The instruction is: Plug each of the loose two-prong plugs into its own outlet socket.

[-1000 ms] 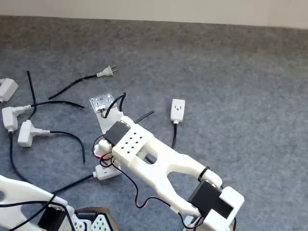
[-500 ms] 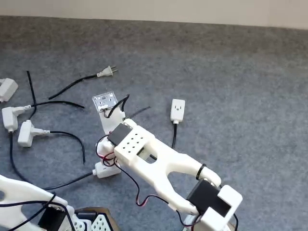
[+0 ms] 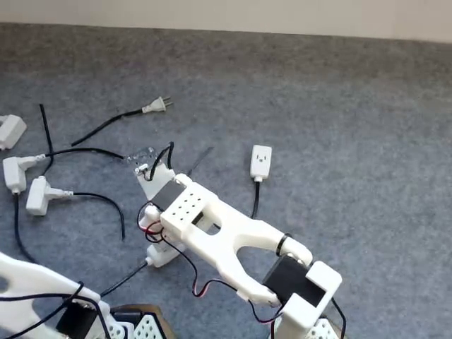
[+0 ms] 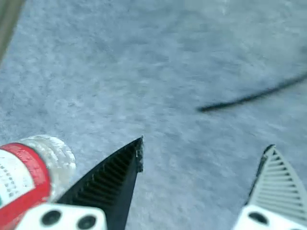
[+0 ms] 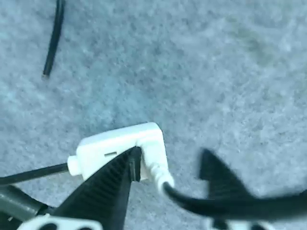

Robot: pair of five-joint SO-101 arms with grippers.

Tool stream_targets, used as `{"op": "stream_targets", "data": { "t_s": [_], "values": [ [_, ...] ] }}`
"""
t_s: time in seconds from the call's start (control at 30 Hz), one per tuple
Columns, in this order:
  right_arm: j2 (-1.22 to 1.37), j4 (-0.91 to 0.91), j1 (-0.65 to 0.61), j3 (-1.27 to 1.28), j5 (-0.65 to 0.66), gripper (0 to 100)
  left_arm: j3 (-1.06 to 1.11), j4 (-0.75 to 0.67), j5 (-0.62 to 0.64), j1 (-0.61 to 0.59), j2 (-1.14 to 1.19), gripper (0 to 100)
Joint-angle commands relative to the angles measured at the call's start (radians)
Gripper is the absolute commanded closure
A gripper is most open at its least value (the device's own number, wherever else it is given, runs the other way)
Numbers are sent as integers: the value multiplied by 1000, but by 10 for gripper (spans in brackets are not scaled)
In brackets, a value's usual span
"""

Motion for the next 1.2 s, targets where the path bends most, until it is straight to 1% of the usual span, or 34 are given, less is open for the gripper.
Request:
{"op": "stream_targets", "data": {
  "t_s": [0.0, 0.03, 0.1, 0.23, 0.37, 0.43, 0.57, 0.67, 0.77, 0.9, 1.0, 1.1, 1.17],
  "values": [
    [-108, 13, 8, -19, 14, 633, -159, 210, -34, 104, -22, 630],
    [-134, 13, 12, -19, 15, 633, -170, 236, -38, 124, -24, 631],
    [-193, 13, 33, -19, 44, 633, -173, 238, -38, 162, -27, 631],
    [-375, -8, 128, -56, 140, 633, -165, 242, -37, 245, -53, 631],
    [-584, 1, 243, -104, 236, 634, -48, 242, -40, 328, -176, 631],
    [-685, 5, 305, -84, 262, 634, 77, 242, -43, 378, -272, 631],
    [-869, 67, 424, 18, 273, 634, 389, 242, -46, 507, -516, 631],
    [-1010, 105, 503, 133, 279, 634, 656, 241, -94, 624, -711, 631],
    [-1147, 104, 599, 306, 353, 634, 938, 239, -127, 728, -911, 631],
    [-1256, 65, 716, 562, 427, 634, 1297, 238, -212, 843, -1138, 632],
    [-1270, 2, 777, 728, 448, 634, 1541, 186, -238, 909, -1290, 632],
    [-1271, -87, 796, 857, 448, 634, 1758, 126, -264, 972, -1425, 632],
    [-1271, -142, 796, 926, 443, 634, 1873, 112, -290, 1018, -1501, 632]
  ]
}}
